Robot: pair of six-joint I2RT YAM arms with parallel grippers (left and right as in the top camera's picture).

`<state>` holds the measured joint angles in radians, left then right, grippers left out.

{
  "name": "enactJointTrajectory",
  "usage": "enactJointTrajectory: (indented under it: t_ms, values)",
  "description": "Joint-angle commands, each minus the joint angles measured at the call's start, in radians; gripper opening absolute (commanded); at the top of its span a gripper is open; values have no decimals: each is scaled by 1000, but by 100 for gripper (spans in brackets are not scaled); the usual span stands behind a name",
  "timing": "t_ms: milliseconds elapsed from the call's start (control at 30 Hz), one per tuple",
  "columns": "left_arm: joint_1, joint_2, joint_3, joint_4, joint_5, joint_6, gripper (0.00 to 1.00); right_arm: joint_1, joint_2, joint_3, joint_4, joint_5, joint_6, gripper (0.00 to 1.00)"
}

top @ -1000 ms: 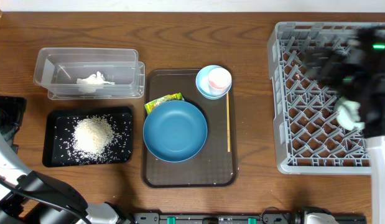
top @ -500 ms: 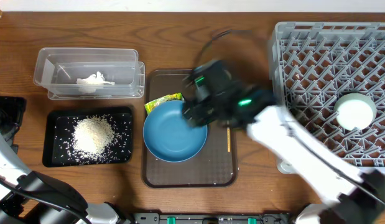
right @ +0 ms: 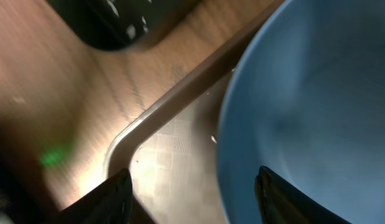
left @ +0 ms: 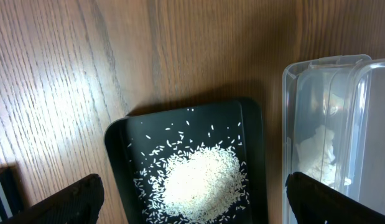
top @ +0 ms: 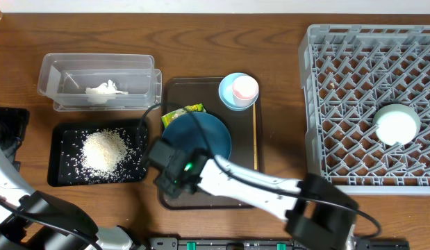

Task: Sort waste into correct bins and load items into the dishwasher rack
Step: 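Grasp the teal plate rim with the right gripper and lift toward rack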

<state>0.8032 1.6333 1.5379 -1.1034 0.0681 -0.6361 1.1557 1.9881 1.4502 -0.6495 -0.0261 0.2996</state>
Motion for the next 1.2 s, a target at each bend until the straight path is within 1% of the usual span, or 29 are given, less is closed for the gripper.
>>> enactJointTrajectory:
  t_ms: [0, 67, 133, 167, 300, 400, 467, 567, 667, 800, 900, 1000, 1067, 1100, 1167]
  values:
    - [3, -18, 19, -6, -9, -13, 96, 11, 50, 16, 13, 75, 10, 61]
    - [3, -18, 19, -6, -9, -13, 96, 11, 68, 16, 16, 85, 10, 60]
    - [3, -18, 19, -6, -9, -13, 96, 10, 77, 16, 14, 106, 10, 54]
    - [3, -18, 19, -6, -9, -13, 96, 9, 79, 16, 12, 113, 10, 47]
    - [3, -18, 19, -6, -9, -13, 96, 9, 78, 27, 13, 120, 10, 30]
    - [3, -18, 19, -6, -9, -13, 96, 10, 78, 56, -9, 106, 18, 10]
    - [3, -18, 19, -6, -9, -13, 96, 10, 78, 98, -42, 89, 24, 1]
    - [3, -18, 19, -6, -9, -13, 96, 10, 77, 192, -109, 61, 26, 2]
    - [3, -18, 19, -6, -9, -13, 96, -3, 75, 331, -213, 60, 26, 1]
    - [3, -18, 19, -6, -9, -13, 96, -77, 51, 541, -376, 63, 26, 1]
    - [3, -18, 19, -6, -9, -13, 96, -198, 9, 676, -478, 39, 29, 1]
    - [3, -18, 19, -6, -9, -13, 96, -372, -56, 752, -536, -37, -1, 1]
    - [3, -18, 19, -6, -9, -13, 96, -517, -108, 759, -537, -149, -45, 1]
    - [3, -18, 19, -6, -9, -13, 96, -630, -135, 759, -536, -246, -72, 1]
    - [3, -18, 19, -6, -9, -13, 96, -789, -156, 759, -536, -410, -127, 1]
